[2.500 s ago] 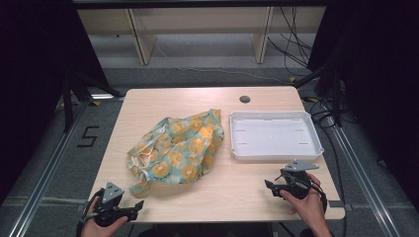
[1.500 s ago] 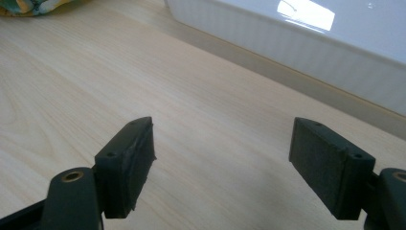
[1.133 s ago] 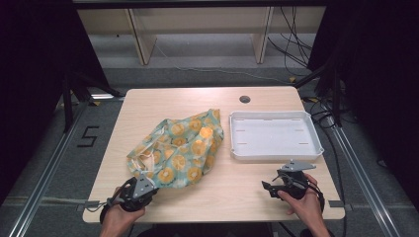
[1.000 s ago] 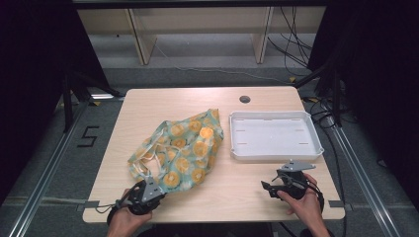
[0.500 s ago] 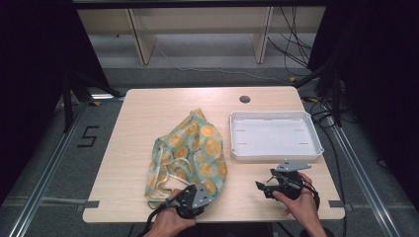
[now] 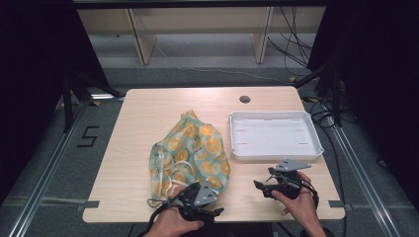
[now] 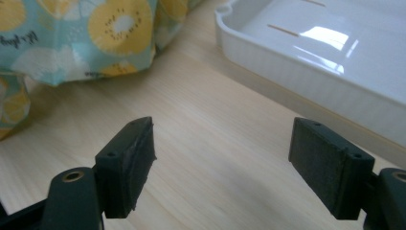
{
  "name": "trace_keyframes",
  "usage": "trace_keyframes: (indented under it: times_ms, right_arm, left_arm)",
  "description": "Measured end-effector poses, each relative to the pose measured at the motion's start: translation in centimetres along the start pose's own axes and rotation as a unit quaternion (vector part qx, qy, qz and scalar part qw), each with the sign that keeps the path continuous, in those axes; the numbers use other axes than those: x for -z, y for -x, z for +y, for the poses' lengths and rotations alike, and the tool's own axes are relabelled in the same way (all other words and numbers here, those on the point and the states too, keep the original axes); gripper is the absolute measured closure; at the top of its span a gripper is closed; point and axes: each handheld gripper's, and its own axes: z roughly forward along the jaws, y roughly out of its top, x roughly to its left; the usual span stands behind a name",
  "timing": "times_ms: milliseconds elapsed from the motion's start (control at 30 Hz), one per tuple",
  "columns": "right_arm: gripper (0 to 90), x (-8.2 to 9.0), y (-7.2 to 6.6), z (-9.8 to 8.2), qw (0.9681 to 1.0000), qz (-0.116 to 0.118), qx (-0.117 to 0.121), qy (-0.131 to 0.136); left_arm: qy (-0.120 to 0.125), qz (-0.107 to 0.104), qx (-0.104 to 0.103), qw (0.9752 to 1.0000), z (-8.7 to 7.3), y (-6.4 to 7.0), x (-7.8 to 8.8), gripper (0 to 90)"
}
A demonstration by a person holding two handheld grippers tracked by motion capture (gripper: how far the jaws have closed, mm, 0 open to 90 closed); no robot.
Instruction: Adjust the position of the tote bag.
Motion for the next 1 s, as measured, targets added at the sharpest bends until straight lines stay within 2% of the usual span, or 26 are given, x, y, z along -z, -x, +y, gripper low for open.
trace_keyframes:
  times_ms: [33,67,100,133,167,200,233,267,300,333,367,400,467,500,533,567,633,667,700,733,800,833,900,933,967,1000]
  right_arm:
    - [25.0,0.0,-0.6,0.3,0.9999,0.002,0.004,0.012]
    - [25.0,0.0,-0.6,0.3,0.9999,0.002,0.004,0.012]
    - [25.0,0.0,-1.3,0.8,0.9997,0.019,0.009,0.013]
    - [25.0,0.0,-1.3,0.8,0.9997,0.019,0.009,0.013]
    - [24.9,-0.1,-1.8,1.1,0.9994,0.029,0.01,0.014]
    - [24.9,-0.1,-2.5,1.3,0.9992,0.037,0.006,0.013]
    - [24.9,-0.2,-2.9,1.7,0.9987,0.042,0.024,0.015]
    - [24.8,-0.3,-4.0,2.3,0.9978,0.051,0.039,0.018]
    - [24.7,-0.4,-4.6,2.6,0.9971,0.057,0.047,0.02]
    - [24.7,-0.4,-4.6,2.6,0.9971,0.057,0.047,0.02]
    - [24.6,-0.5,-5.2,2.9,0.9964,0.065,0.051,0.018]
    - [24.3,-0.8,-6.4,3.4,0.9946,0.086,0.058,0.014]
    - [23.2,-1.1,-7.6,3.8,0.9926,0.1,0.068,0.013]
    - [22.3,-1.1,-8.3,4.0,0.9917,0.103,0.075,0.017]
    - [22.3,-1.1,-8.3,4.0,0.9917,0.103,0.075,0.017]
    - [21.9,-1.1,-9.5,4.4,0.9891,0.117,0.087,0.021]
    - [21.9,-1.1,-10.7,4.6,0.9846,0.135,0.109,0.02]
    - [21.9,-1.1,-11.4,4.6,0.984,0.137,0.112,0.015]
    - [21.8,-1.2,-11.9,4.6,0.983,0.138,0.121,0.013]
    - [21.8,-1.4,-12.4,4.6,0.9813,0.137,0.134,0.011]
    - [21.5,-1.7,-12.9,4.5,0.9804,0.138,0.14,0.006]
    - [20.3,-2.1,-13.2,4.5,0.9778,0.141,0.155,0.006]
    - [20.1,-2.6,-13.7,4.5,0.9776,0.139,0.158,-0.002]
    - [25.8,-3.5,-14.1,4.7,0.9736,0.13,0.187,-0.006]
    - [25.8,-3.5,-14.1,4.7,0.9736,0.13,0.187,-0.006]
    - [51.7,-4.2,-14.2,4.7,0.9686,0.121,0.217,-0.011]
  left_arm:
    - [0.01,0.004,0.01,0.9999,-0.1,-0.3,0.8,33.3]
    - [0.017,0.008,0.016,0.9997,-0.4,-0.8,1.8,33.3]
    - [0.022,0.019,0.018,0.9994,-0.6,-1.3,2.9,33.1]
    - [0.03,0.033,0.034,0.9984,-1.0,-1.8,3.9,33.1]
    - [0.037,0.042,0.038,0.9977,-1.4,-2.5,4.8,33.0]
    - [0.043,0.05,0.054,0.9964,-1.9,-3.1,5.6,32.7]
    - [0.041,0.062,0.06,0.9955,-2.4,-3.8,6.5,32.7]
    - [0.043,0.08,0.058,0.9942,-2.9,-4.5,7.2,32.7]
    - [0.036,0.105,0.059,0.992,-3.3,-5.1,7.7,32.7]
    - [0.023,0.129,0.047,0.9902,-3.8,-5.9,8.1,32.7]
    - [0.013,0.147,0.051,0.9877,-4.3,-6.7,8.4,32.7]
    - [0.011,0.165,0.071,0.9836,-5.4,-8.2,8.6,32.7]
    - [0.005,0.189,0.079,0.9788,-6.2,-9.4,8.5,32.3]
    - [0.005,0.189,0.079,0.9788,-6.2,-9.4,8.5,32.0]
    - [-0.012,0.195,0.08,0.9774,-6.6,-10.0,8.5,32.0]
    - [-0.009,0.202,0.104,0.9739,-7.4,-10.7,8.3,31.9]
    - [-0.017,0.203,0.107,0.9731,-7.6,-11.0,8.3,31.8]
    - [-0.009,0.2,0.111,0.9735,-8.0,-11.4,8.0,31.7]
    - [-0.02,0.199,0.118,0.9727,-8.1,-11.5,8.0,31.7]
    - [-0.02,0.199,0.118,0.9727,-8.1,-11.5,8.0,31.7]
    - [-0.02,0.196,0.116,0.9735,-8.3,-11.7,7.9,31.7]
    - [-0.021,0.199,0.115,0.9729,-8.3,-11.7,7.9,31.7]
    - [-0.011,0.201,0.122,0.972,-8.3,-11.7,7.6,31.7]
    - [-0.023,0.199,0.114,0.9731,-8.4,-11.9,7.7,31.6]
    - [-0.023,0.199,0.114,0.9731,-8.4,-11.9,7.7,31.4]
    - [-0.021,0.199,0.118,0.9726,-8.6,-12.1,7.7,31.2]
